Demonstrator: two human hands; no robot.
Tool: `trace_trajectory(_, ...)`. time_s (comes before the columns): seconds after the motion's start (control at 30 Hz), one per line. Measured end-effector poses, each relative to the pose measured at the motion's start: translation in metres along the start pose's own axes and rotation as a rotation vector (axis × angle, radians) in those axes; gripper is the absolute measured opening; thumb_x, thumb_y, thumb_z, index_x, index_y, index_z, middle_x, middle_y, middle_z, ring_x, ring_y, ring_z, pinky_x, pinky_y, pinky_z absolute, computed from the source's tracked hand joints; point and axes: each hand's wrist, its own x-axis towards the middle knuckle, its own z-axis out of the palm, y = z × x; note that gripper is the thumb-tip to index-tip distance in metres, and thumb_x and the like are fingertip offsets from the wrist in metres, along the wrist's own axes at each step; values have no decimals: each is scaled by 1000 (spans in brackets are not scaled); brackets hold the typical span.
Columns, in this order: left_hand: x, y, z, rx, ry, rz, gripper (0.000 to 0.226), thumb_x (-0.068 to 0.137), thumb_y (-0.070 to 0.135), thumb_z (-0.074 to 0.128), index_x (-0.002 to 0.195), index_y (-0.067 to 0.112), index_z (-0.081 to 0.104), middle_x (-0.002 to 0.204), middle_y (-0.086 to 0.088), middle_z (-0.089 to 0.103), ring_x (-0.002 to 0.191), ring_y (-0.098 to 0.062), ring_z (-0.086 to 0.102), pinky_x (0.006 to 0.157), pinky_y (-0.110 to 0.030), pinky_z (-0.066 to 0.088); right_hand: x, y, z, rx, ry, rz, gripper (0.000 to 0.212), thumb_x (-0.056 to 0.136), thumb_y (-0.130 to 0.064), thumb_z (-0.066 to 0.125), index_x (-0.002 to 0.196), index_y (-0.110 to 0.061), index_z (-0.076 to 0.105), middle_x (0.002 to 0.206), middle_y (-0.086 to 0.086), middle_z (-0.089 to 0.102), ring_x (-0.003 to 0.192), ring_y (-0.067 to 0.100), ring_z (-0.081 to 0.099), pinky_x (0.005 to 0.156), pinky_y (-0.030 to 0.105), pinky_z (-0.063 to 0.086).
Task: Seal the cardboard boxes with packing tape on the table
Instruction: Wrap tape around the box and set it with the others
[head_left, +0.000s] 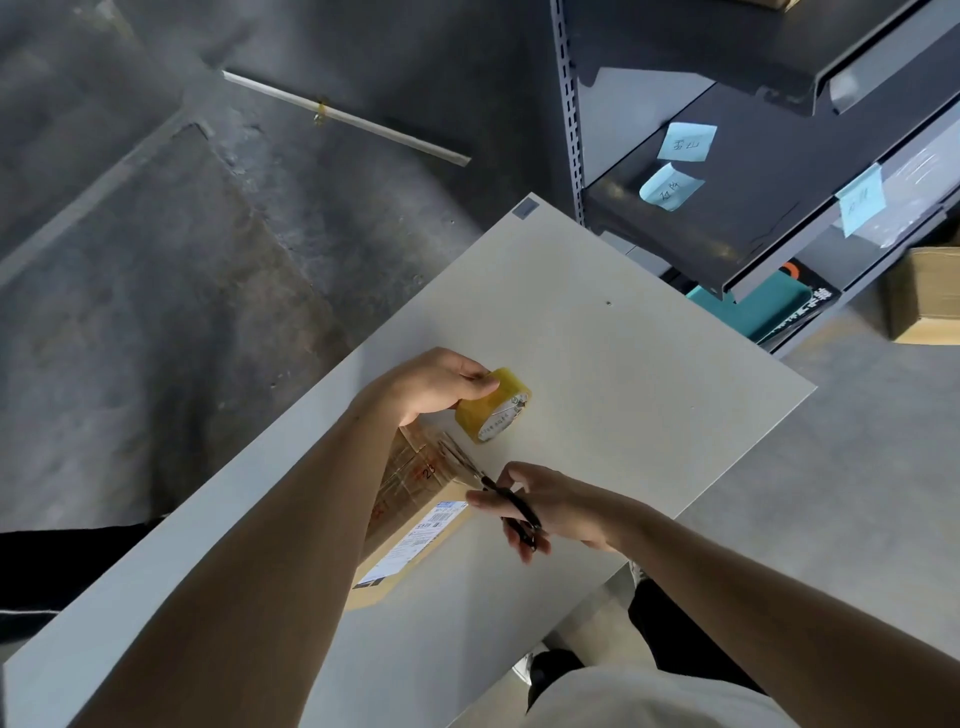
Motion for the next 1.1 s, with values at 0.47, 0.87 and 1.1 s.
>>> trace_trajectory(0.47, -2, 5, 1, 67, -10, 2, 42, 90, 40, 68, 126, 19, 67, 127, 2, 66, 118, -16, 59, 106, -34, 43, 13, -9, -1, 69, 60, 5, 63, 80, -65, 67, 104, -9, 50, 69, 9, 65, 52, 21, 59, 47, 28, 36)
trace_trajectory(0.87, 1, 0, 0, 91, -9, 45, 36, 90, 40, 68, 119, 20, 71, 115, 4, 71, 106, -13, 64, 99, -35, 50, 15, -6, -9, -29, 117, 7, 51, 80, -62, 70, 92, -15, 55, 59, 2, 61, 45, 16, 53, 47, 23, 34)
trace_trajectory(1.1, 2, -2, 0, 120, -17, 53, 36, 91, 41, 67, 119, 19, 71, 111, 5, 73, 101, -12, 65, 92, -30, 50, 12, -9, -14, -57, 112, 14, 46, 80, -57, 74, 91, -16, 56, 55, 1, 57, 43, 16, 50, 44, 20, 32)
